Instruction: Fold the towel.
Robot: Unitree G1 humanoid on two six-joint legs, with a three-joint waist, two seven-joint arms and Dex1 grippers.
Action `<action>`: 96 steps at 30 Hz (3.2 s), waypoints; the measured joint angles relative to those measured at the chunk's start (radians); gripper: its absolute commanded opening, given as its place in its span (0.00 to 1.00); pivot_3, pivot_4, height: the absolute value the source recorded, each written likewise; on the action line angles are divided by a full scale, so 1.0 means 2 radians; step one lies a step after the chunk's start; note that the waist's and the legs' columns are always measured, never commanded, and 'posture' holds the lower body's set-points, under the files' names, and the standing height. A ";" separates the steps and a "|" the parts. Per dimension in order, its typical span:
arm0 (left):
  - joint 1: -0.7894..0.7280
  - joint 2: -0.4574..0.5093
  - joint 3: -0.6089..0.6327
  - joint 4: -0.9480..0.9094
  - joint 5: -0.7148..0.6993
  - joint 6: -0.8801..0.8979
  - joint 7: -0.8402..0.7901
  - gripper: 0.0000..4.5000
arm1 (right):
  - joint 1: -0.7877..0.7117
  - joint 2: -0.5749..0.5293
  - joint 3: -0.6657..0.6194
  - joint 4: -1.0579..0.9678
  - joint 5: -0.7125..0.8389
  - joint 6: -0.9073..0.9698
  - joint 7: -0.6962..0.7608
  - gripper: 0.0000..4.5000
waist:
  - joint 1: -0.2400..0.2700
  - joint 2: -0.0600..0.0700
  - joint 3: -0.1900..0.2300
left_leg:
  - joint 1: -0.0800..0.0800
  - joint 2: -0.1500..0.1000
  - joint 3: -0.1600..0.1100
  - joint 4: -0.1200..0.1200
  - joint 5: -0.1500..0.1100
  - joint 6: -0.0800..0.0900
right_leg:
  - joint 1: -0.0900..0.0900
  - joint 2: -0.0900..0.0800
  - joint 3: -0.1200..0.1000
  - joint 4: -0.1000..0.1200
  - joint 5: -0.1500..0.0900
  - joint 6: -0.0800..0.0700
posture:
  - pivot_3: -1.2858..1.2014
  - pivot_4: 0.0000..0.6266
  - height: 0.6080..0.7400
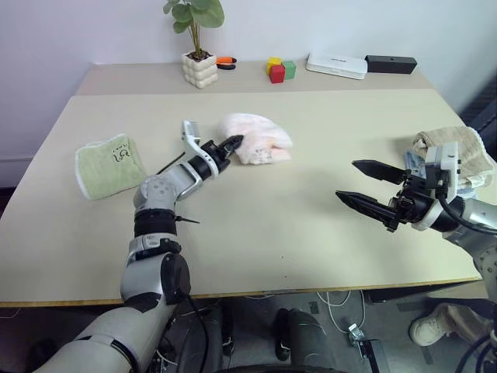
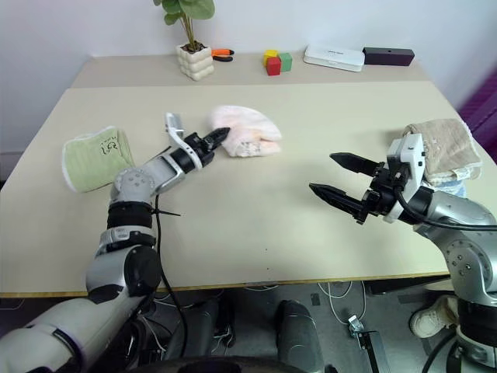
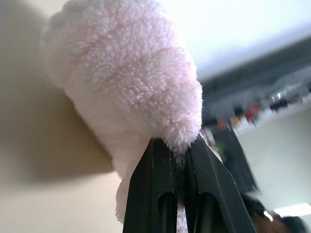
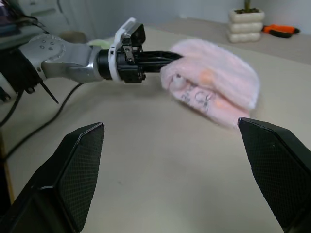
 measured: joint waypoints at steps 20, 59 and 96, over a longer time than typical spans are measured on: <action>0.020 0.126 0.063 -0.105 0.018 -0.239 0.056 0.01 | -0.074 0.021 0.059 0.070 -0.023 -0.011 0.039 1.00 | 0.000 -0.001 0.000 | -0.001 -0.001 0.000 0.001 0.001 -0.002 | 0.000 0.001 0.000 -0.001 0.000 0.000 | 0.52 0.24 1.00; 0.227 0.081 0.045 -0.297 -0.066 -0.298 0.099 0.01 | -0.121 0.018 0.082 0.133 -0.064 -0.024 0.092 1.00 | 0.001 -0.001 0.000 | -0.001 0.001 0.000 0.001 0.000 0.000 | 0.000 0.001 0.000 -0.001 0.000 0.000 | 0.52 0.24 1.00; 0.260 0.079 0.033 -0.159 -0.006 -0.300 0.069 0.96 | -0.122 0.019 0.083 0.108 -0.070 -0.028 0.063 1.00 | 0.001 -0.002 0.000 | -0.001 0.001 0.000 0.000 0.000 0.000 | -0.001 0.000 0.000 -0.001 0.000 0.000 | 0.52 0.24 1.00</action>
